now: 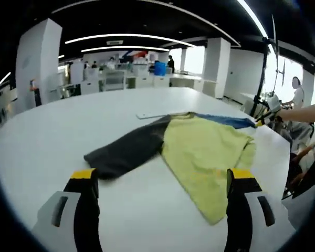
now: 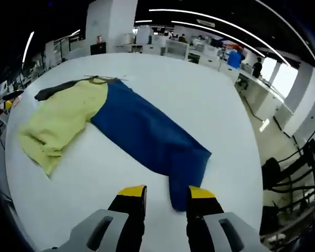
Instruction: Fold the garment on the visible template until the final outline fits inside the template.
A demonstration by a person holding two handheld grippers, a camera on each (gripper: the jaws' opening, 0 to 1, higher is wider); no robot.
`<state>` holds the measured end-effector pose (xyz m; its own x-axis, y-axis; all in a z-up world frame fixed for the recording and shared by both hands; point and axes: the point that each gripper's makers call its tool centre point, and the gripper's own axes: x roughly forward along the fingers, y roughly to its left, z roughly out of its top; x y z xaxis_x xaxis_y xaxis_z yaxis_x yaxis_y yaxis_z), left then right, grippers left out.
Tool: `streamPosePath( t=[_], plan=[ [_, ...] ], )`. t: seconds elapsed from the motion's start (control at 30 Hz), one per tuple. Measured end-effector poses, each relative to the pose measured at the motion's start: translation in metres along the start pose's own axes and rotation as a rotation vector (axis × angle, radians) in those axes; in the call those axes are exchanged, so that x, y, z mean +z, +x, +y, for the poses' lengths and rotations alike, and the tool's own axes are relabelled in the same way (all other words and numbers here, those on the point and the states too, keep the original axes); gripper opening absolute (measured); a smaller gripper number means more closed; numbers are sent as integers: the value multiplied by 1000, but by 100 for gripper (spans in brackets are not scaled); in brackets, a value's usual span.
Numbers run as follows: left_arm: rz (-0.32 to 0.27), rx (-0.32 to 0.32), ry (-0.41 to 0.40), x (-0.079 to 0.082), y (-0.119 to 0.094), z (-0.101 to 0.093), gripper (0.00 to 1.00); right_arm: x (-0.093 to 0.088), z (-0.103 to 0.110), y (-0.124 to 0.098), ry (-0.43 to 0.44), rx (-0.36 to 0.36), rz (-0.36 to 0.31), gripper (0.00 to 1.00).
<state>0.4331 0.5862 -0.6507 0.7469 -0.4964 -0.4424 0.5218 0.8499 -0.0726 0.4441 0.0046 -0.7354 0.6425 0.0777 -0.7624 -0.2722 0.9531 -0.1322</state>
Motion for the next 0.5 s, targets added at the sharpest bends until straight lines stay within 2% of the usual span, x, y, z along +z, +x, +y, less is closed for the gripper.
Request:
streamPosePath(
  t=[0.17, 0.5],
  plan=[
    [-19, -12, -6, 5, -6, -10, 99, -6, -1, 7, -20, -13, 25, 21],
    [2, -47, 34, 0, -12, -31, 98, -15, -7, 17, 29, -53, 49, 13]
  ],
)
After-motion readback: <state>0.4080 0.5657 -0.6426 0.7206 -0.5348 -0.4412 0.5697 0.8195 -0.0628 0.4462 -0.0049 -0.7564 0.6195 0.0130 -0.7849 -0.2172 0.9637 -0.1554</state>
